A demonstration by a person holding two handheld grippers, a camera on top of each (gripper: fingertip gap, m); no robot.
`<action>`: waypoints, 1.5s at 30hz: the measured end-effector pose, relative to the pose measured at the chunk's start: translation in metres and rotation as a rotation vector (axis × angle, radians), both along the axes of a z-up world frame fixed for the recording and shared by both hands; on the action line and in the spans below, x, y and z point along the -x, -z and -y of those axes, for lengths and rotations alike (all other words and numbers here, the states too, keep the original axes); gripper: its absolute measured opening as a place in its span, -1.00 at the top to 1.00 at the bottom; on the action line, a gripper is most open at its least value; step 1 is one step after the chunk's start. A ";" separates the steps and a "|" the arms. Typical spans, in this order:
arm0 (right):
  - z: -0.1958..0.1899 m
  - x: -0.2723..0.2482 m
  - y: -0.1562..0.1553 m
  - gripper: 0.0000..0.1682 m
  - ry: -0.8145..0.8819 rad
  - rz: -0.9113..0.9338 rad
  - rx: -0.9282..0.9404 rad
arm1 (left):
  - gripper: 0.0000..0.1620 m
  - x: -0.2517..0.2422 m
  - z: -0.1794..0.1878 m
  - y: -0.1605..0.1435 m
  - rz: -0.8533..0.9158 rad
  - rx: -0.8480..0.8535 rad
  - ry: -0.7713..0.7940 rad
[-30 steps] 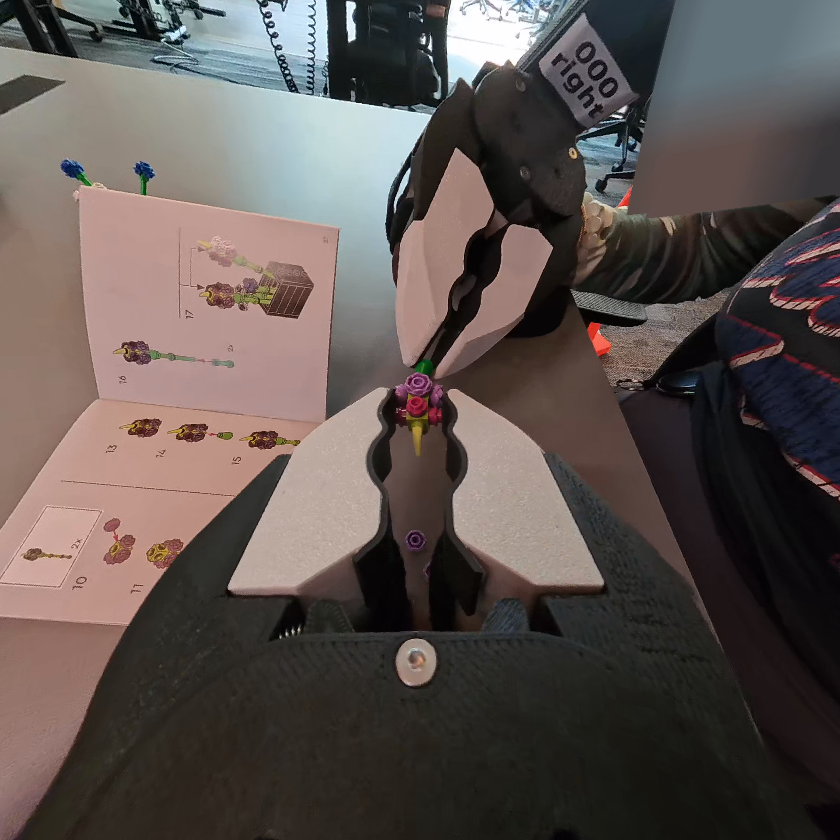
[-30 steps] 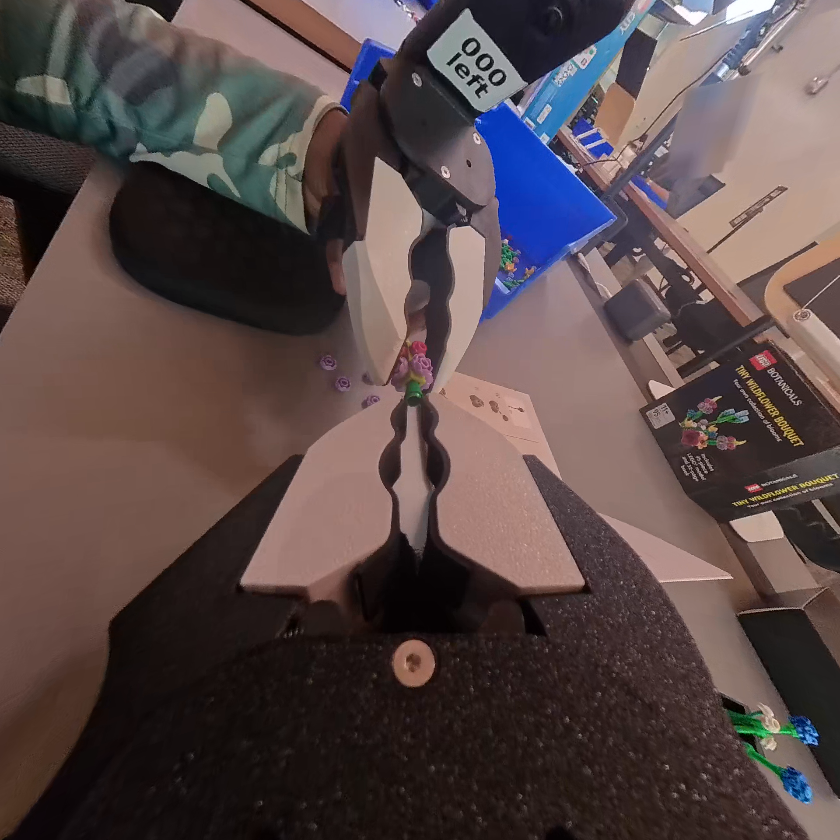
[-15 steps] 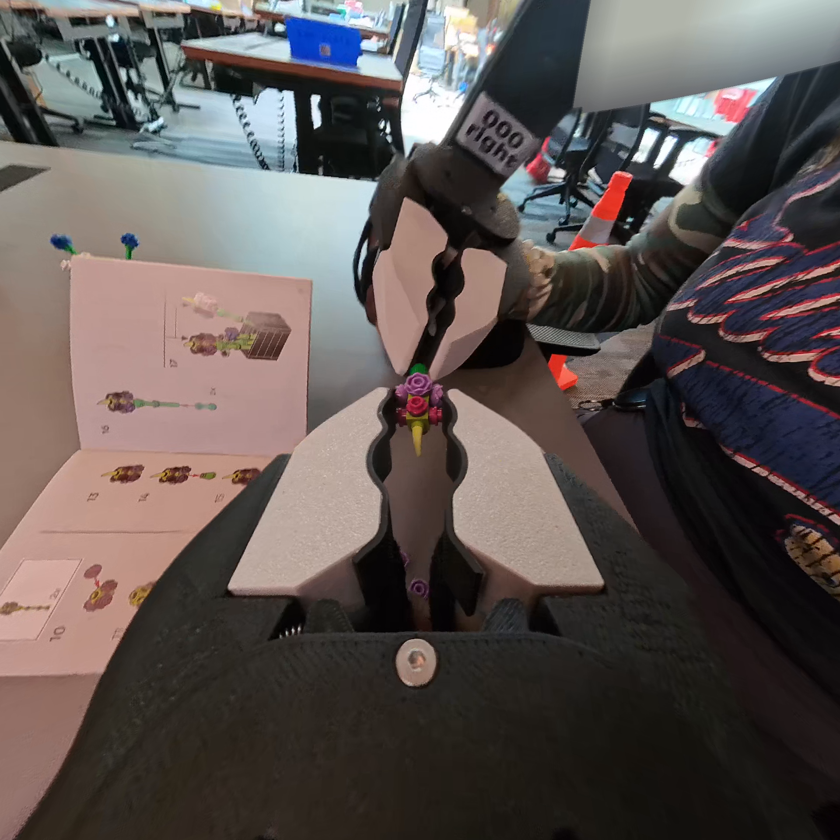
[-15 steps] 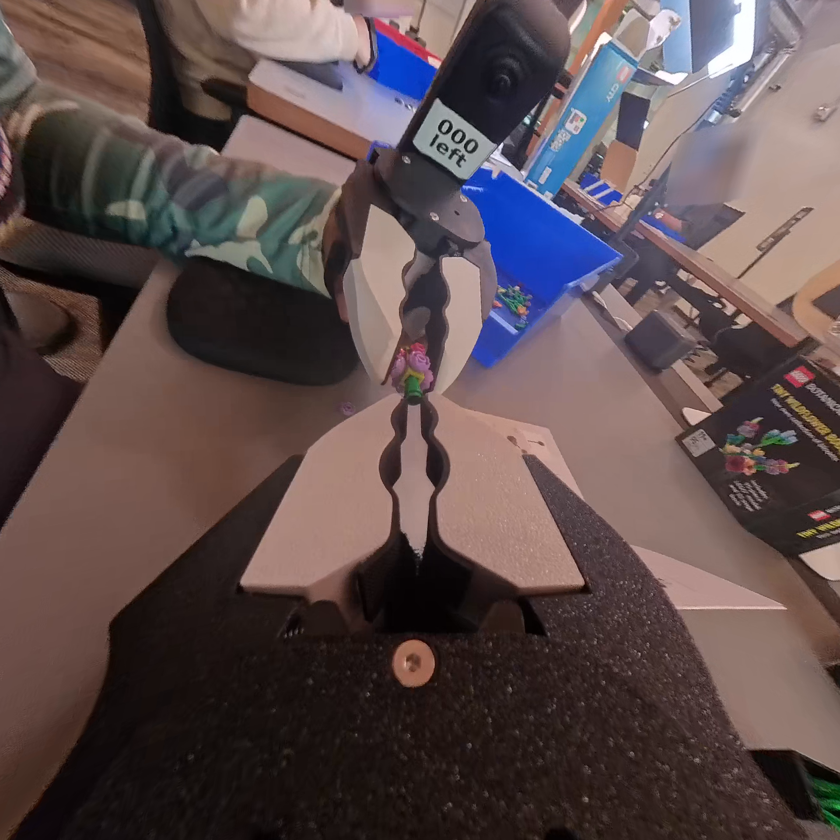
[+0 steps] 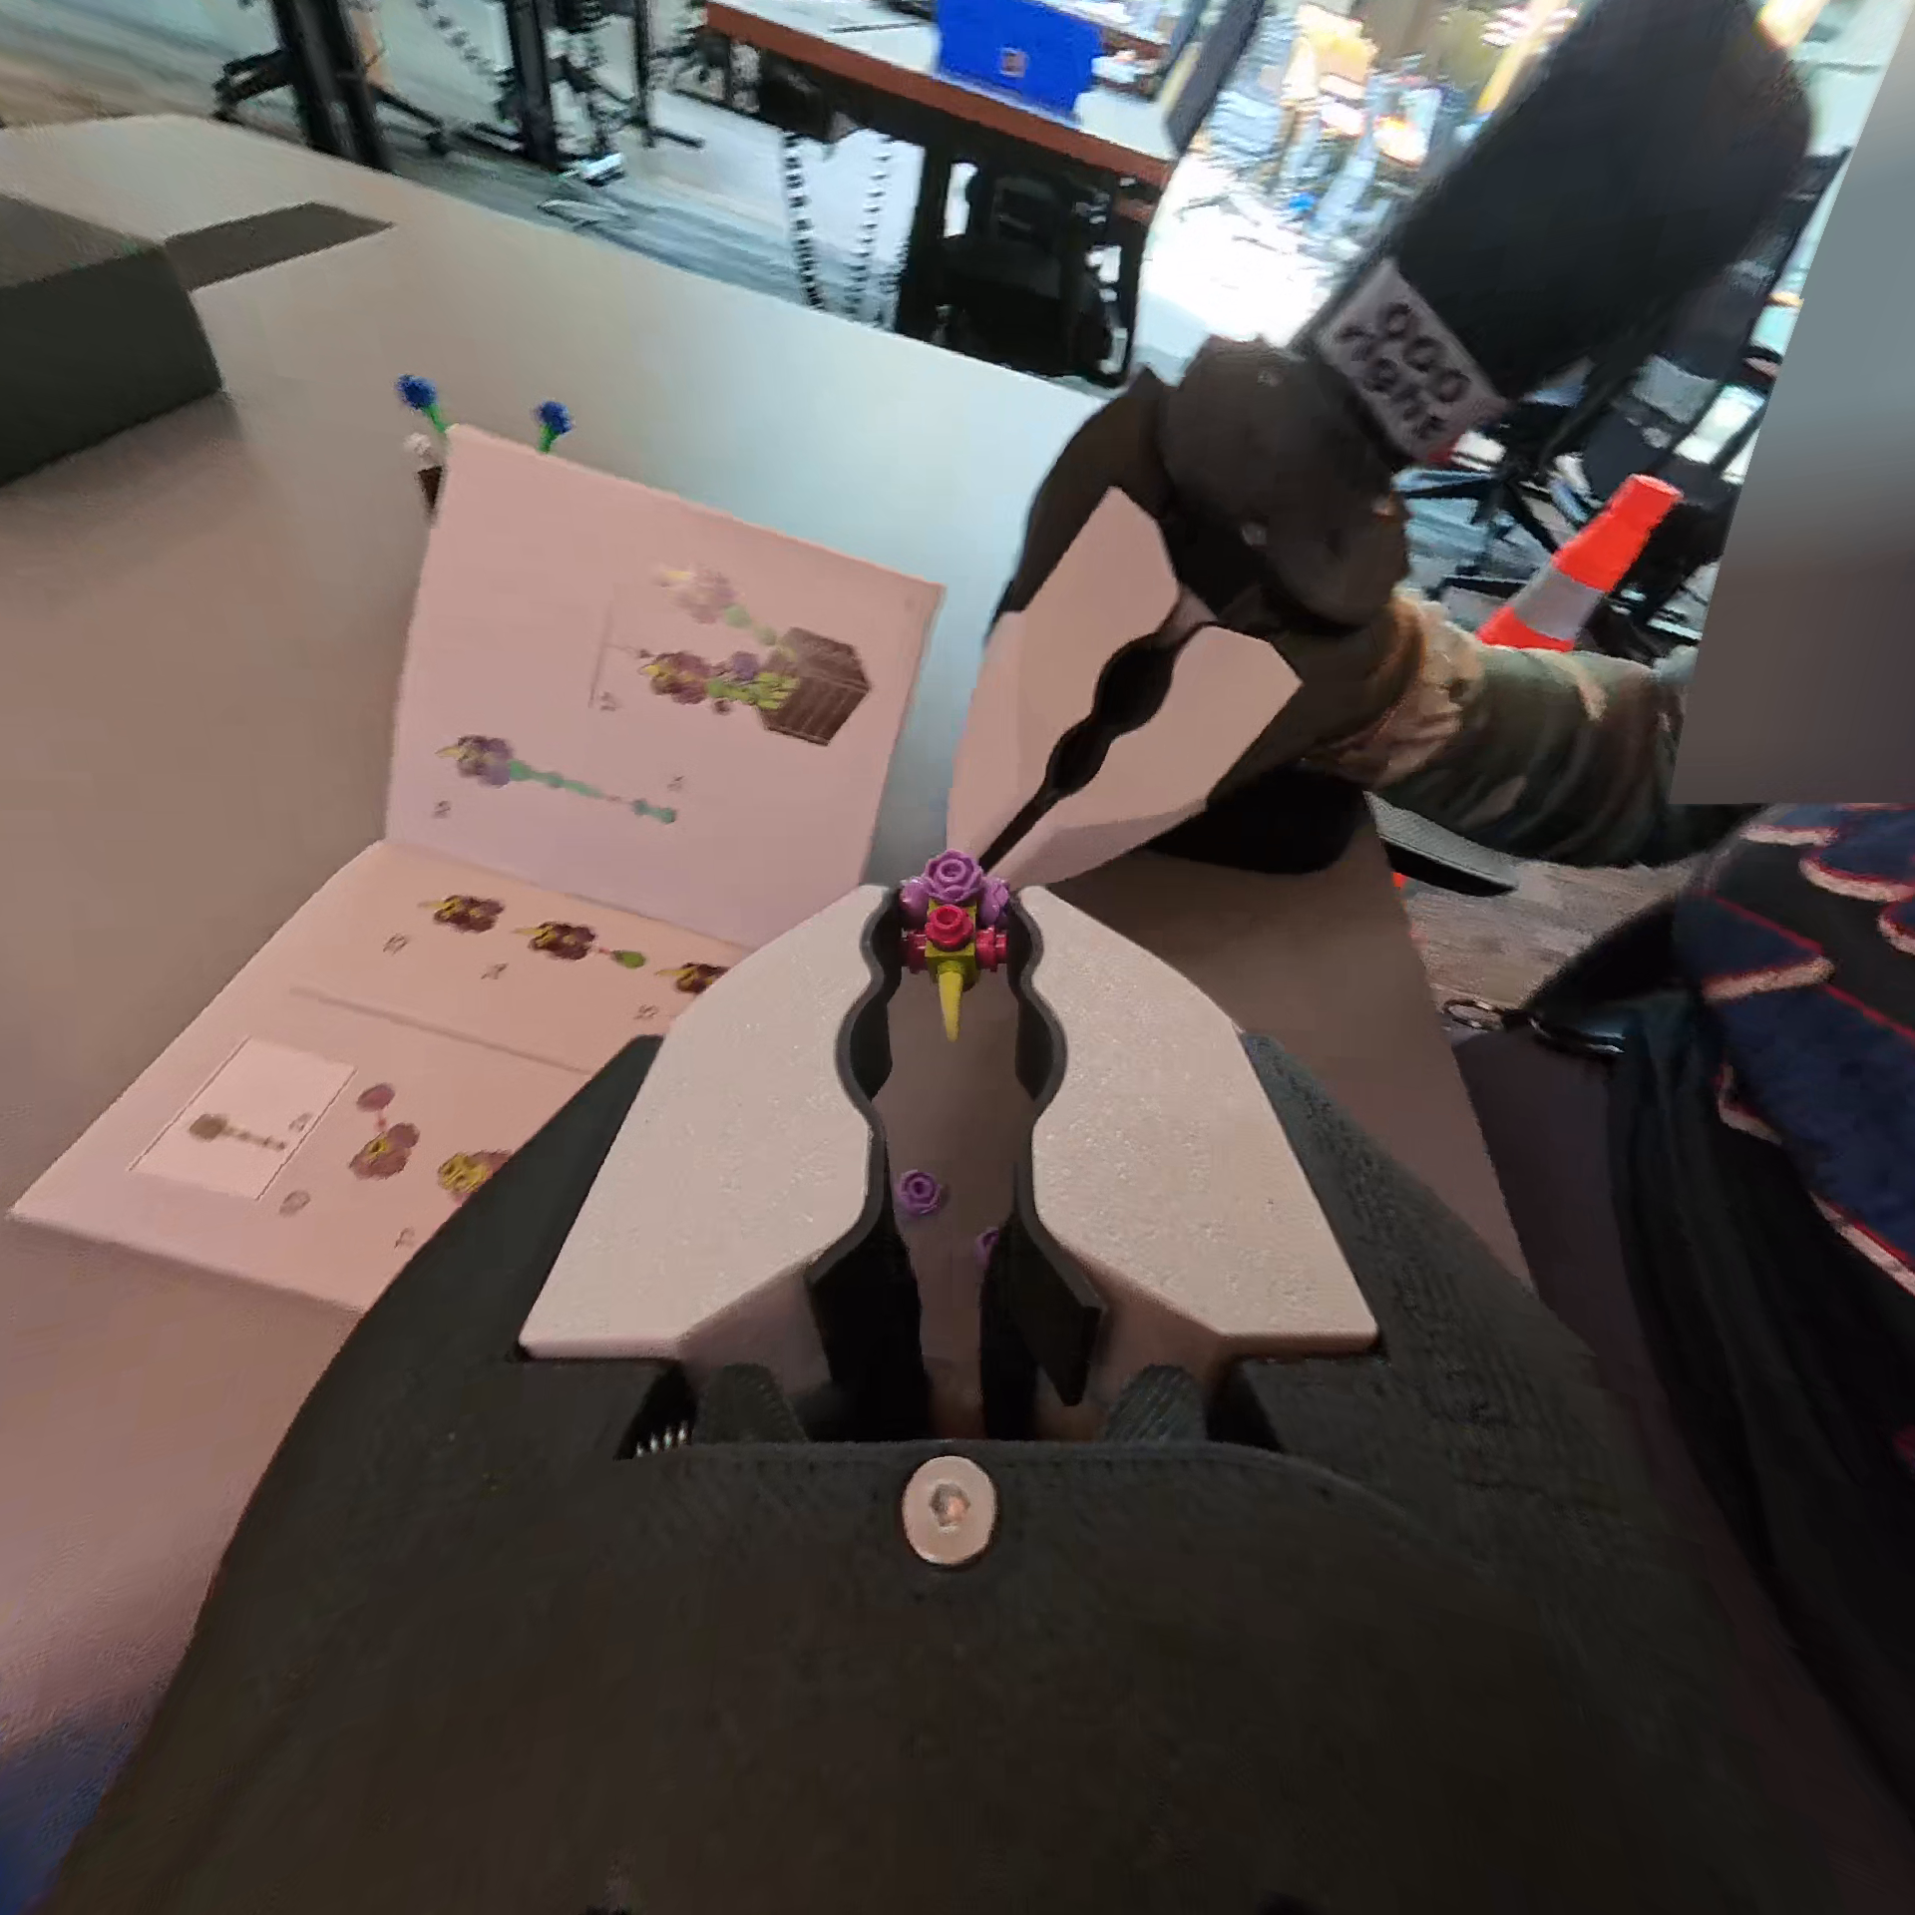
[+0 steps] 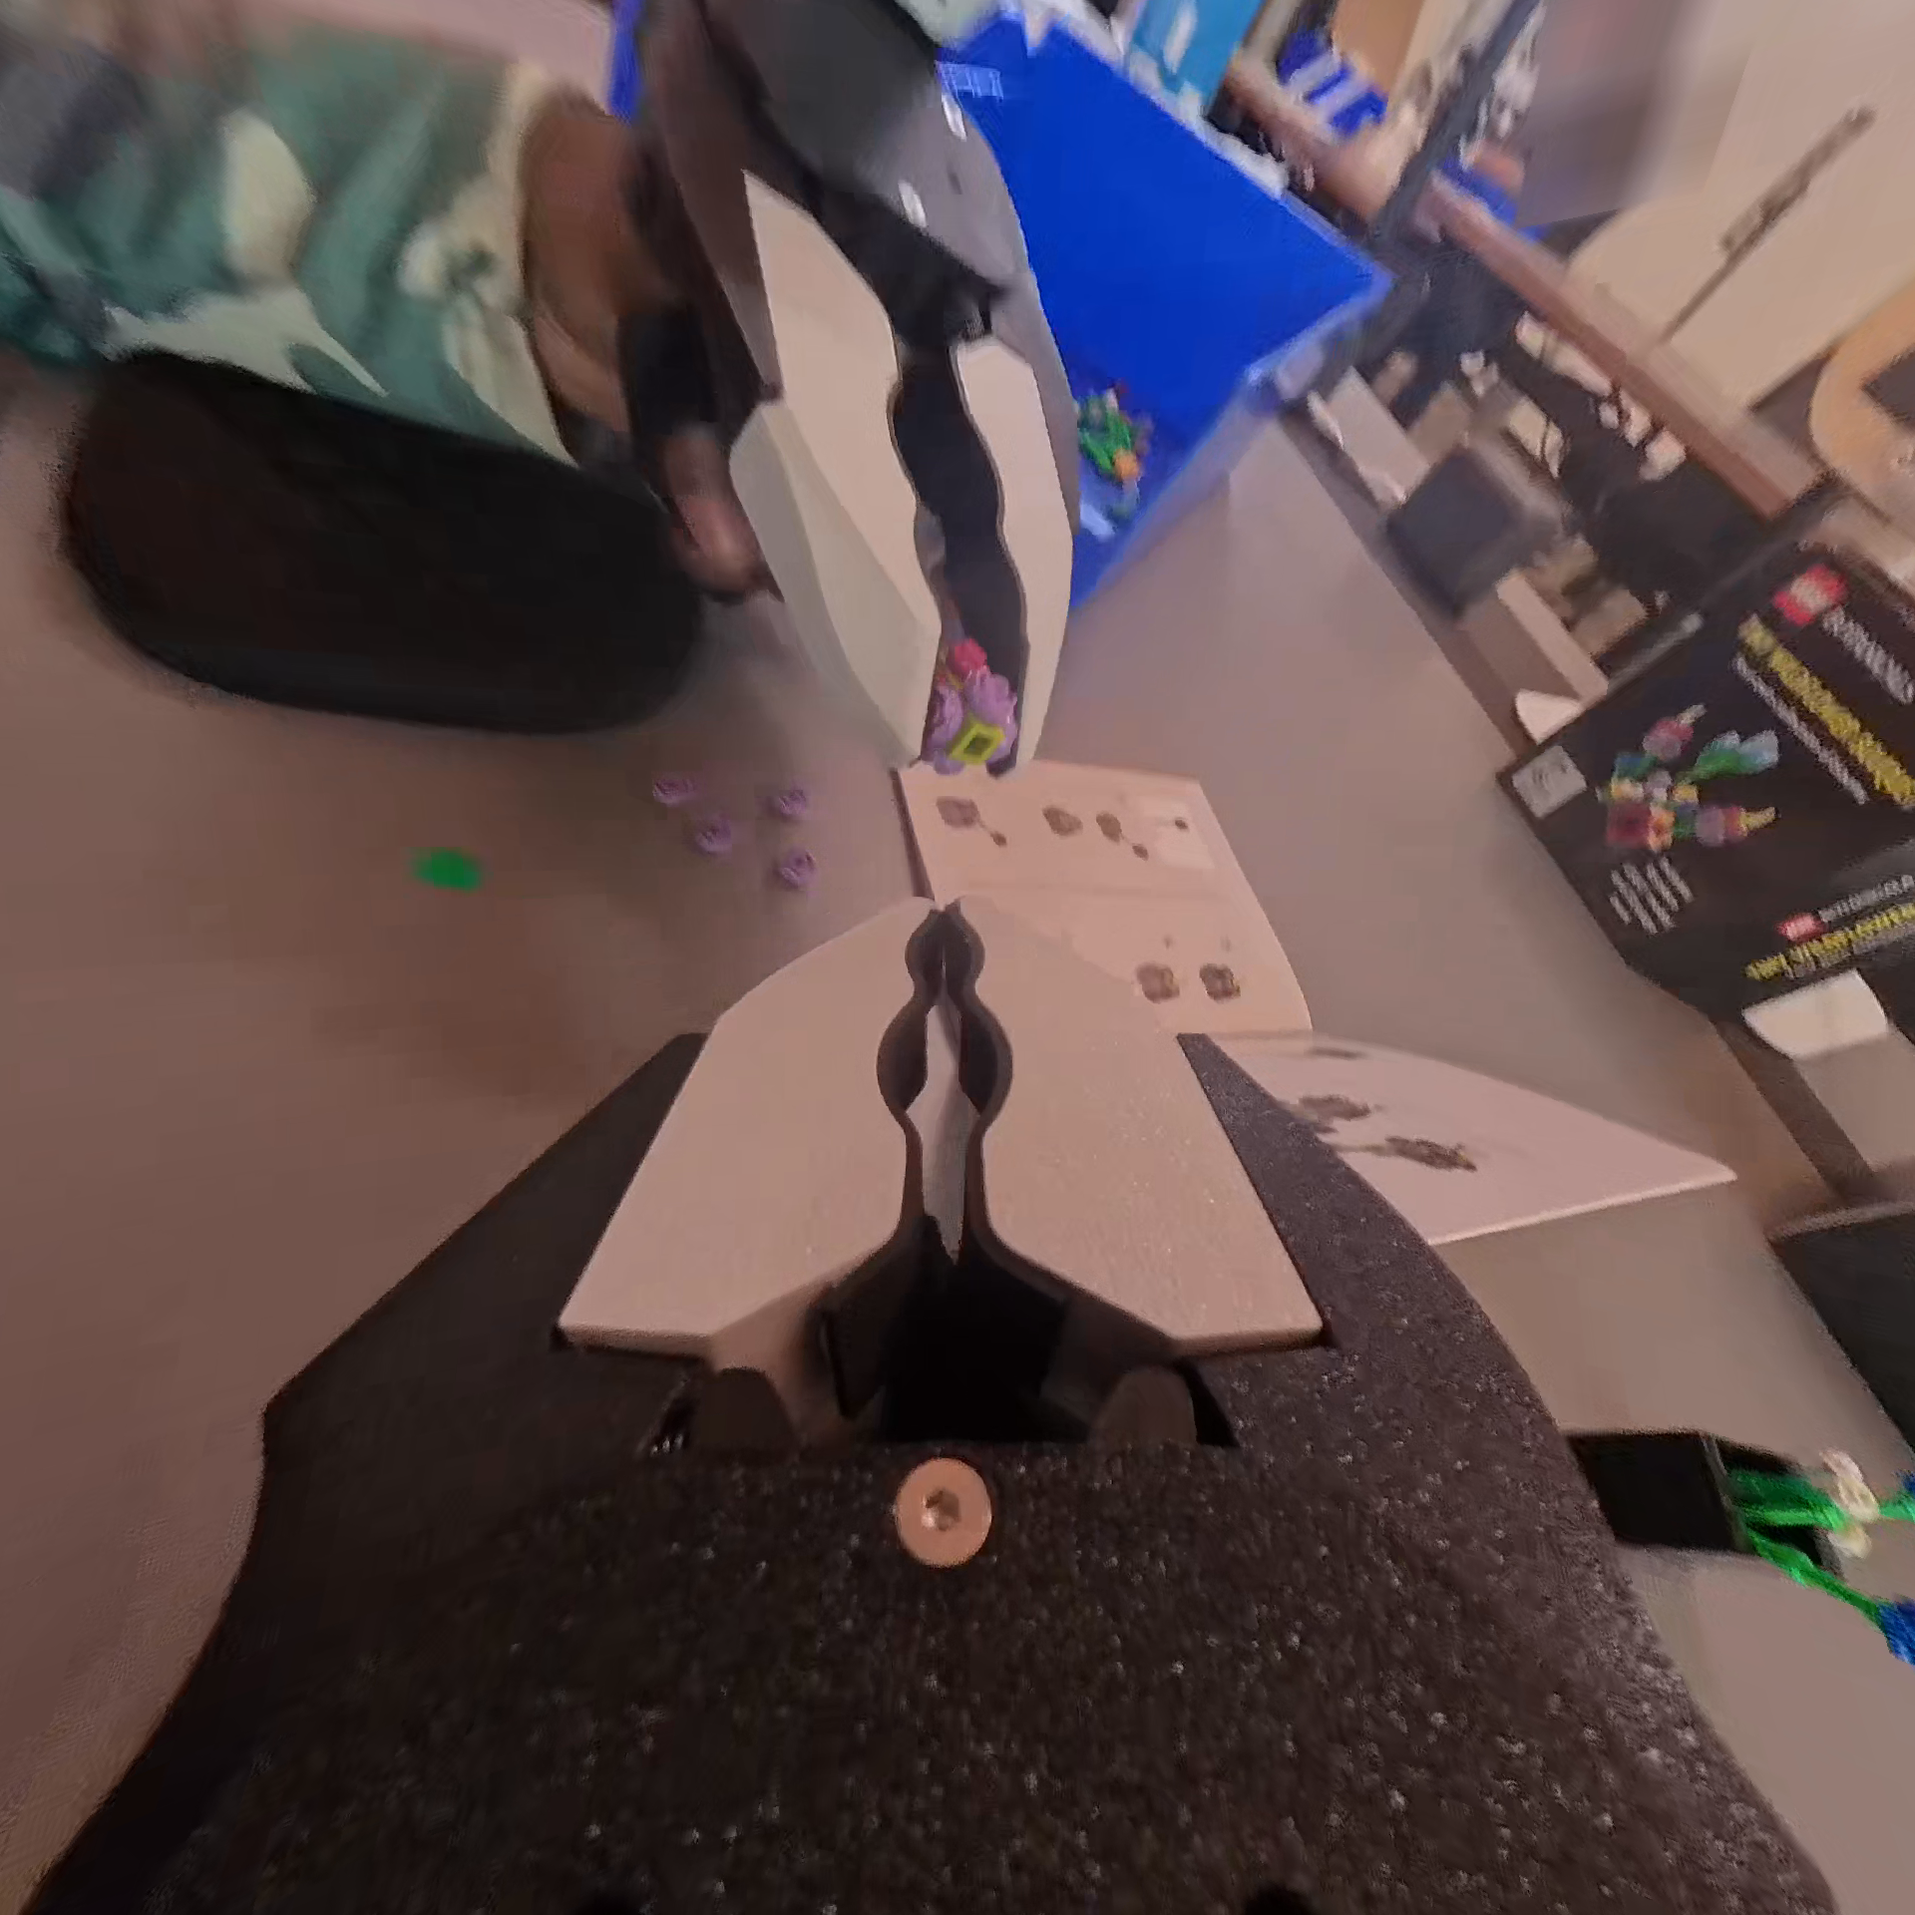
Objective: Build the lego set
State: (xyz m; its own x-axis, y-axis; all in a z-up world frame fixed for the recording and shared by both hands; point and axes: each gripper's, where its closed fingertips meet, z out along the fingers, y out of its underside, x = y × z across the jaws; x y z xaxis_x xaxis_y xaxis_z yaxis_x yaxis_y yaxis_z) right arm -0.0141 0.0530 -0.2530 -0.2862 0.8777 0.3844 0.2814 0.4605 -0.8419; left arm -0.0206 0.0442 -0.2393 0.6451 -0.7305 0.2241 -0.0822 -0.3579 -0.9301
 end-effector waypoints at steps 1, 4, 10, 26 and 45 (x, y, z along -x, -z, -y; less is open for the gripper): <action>-0.004 0.001 0.004 0.99 0.022 0.025 -0.012 | 0.76 0.004 -0.004 0.002 -0.006 0.011 -0.040; -0.007 -0.002 0.002 0.90 0.022 0.032 0.043 | 0.76 0.016 -0.012 -0.005 0.042 -0.010 -0.129; 0.063 -0.038 -0.014 0.55 -0.284 0.176 0.425 | 0.76 0.045 -0.016 -0.027 0.214 -0.078 -0.272; 0.109 -0.056 0.017 0.71 -0.356 0.321 0.259 | 0.76 0.046 -0.015 -0.023 0.078 -0.130 -0.289; 0.172 -0.127 0.074 0.77 -0.184 0.473 0.249 | 0.76 0.047 -0.021 -0.009 -0.063 -0.192 -0.274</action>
State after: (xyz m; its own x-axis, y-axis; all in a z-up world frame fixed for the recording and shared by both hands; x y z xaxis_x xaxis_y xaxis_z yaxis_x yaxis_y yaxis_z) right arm 0.1129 -0.1188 -0.3269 -0.5335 0.8450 -0.0349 0.5884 0.3412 -0.7331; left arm -0.0678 0.0655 -0.2302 0.8314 -0.5532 0.0523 -0.0669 -0.1930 -0.9789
